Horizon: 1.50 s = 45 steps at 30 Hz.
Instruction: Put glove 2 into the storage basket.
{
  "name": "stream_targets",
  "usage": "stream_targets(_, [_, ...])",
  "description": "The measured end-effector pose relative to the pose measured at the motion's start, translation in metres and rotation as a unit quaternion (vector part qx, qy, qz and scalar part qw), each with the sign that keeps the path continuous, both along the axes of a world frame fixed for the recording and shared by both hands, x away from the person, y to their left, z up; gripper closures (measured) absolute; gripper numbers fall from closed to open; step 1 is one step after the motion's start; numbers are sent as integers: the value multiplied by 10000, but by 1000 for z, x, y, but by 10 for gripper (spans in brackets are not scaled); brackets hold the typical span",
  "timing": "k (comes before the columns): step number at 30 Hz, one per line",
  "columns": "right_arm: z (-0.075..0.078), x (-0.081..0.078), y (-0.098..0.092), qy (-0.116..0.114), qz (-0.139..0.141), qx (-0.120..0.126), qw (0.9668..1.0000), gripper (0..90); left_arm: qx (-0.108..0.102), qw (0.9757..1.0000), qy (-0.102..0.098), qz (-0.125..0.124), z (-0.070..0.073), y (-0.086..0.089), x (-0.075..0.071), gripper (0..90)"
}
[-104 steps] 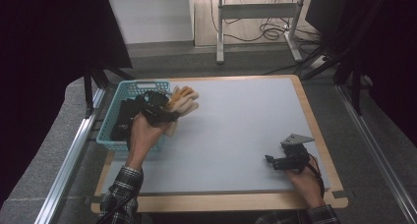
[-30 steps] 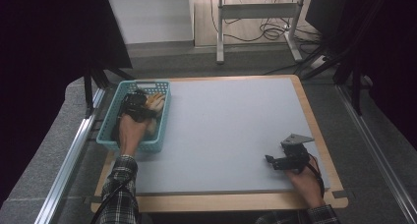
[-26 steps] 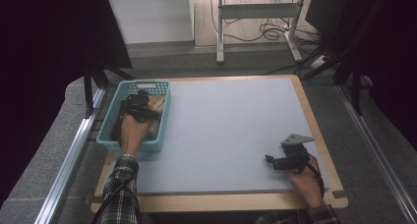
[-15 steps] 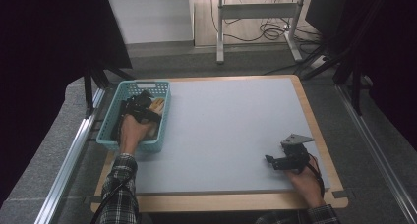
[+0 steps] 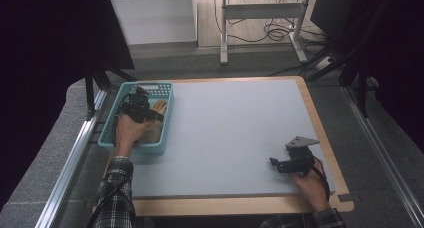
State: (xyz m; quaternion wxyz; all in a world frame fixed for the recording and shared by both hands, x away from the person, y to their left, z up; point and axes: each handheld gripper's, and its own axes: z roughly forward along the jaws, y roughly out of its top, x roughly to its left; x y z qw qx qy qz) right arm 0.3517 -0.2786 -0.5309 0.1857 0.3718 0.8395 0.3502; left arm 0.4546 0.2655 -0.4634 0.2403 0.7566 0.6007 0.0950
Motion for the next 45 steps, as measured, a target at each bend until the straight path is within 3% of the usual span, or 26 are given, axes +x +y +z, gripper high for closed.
stream_targets(3, [0, 0, 0, -2, 3, -5, 10000, 141, 53, 9994, -308, 137, 12, 6, -7, 174])
stream_targets(6, [0, 0, 0, -1, 1, -1, 10000, 140, 170, 9984, -476, 247, 17, 12, -11, 423])
stream_targets(7, [0, 0, 0, -1, 3, -6, 10000, 140, 355, 9975, -519, 313, 17, 17, -14, 537])
stream_targets(9, [0, 0, 0, 1, -1, 1, 10000, 140, 465, 9975, -431, 320, 11, 20, -14, 691])
stream_targets(11, [0, 0, 0, -1, 3, -5, 10000, 140, 520, 9974, -361, 332, 7, 20, -13, 766])
stream_targets(12, [0, 0, 0, -1, 2, -5, 10000, 140, 589, 9974, -224, 342, -2, 19, -10, 787])
stream_targets(13, [0, 0, 0, -1, 3, -6, 10000, 140, 589, 9974, -224, 342, -2, 19, -10, 798])
stream_targets(15, [0, 0, 0, 1, -1, 1, 10000, 140, 633, 9975, -63, 316, -15, 14, -4, 815])
stream_targets(19, [0, 0, 0, 1, 0, 2, 10000, 140, 578, 9980, -45, 237, -25, 4, 3, 819])
stream_targets(24, [0, 0, 0, 2, -1, 2, 10000, 140, 528, 9984, -76, 161, -24, -4, 4, 830])
stream_targets(25, [0, 0, 0, 1, 0, 1, 10000, 140, 417, 9990, -94, 89, -23, -7, 3, 829])
stream_targets(28, [0, 0, 0, 2, 0, 1, 10000, 140, 432, 9990, -100, 54, -23, -9, 3, 829])
stream_targets(32, [0, 0, 0, 0, 0, 1, 10000, 140, 264, 9995, -146, 97, -25, -3, 1, 822])
stream_targets(35, [0, 0, 0, -1, 3, -5, 10000, 140, 267, 9993, -185, 157, -24, 1, 0, 765])
stream_targets(37, [0, 0, 0, 0, 0, 1, 10000, 140, 424, 9984, -309, 206, -22, 3, -3, 642])
stream_targets(40, [0, 0, 0, 0, -1, 1, 10000, 140, 555, 9972, -443, 243, -19, 4, -6, 564])
stream_targets(45, [0, 0, 0, -2, 3, -4, 10000, 140, 596, 9958, -629, 284, -14, 8, -9, 444])
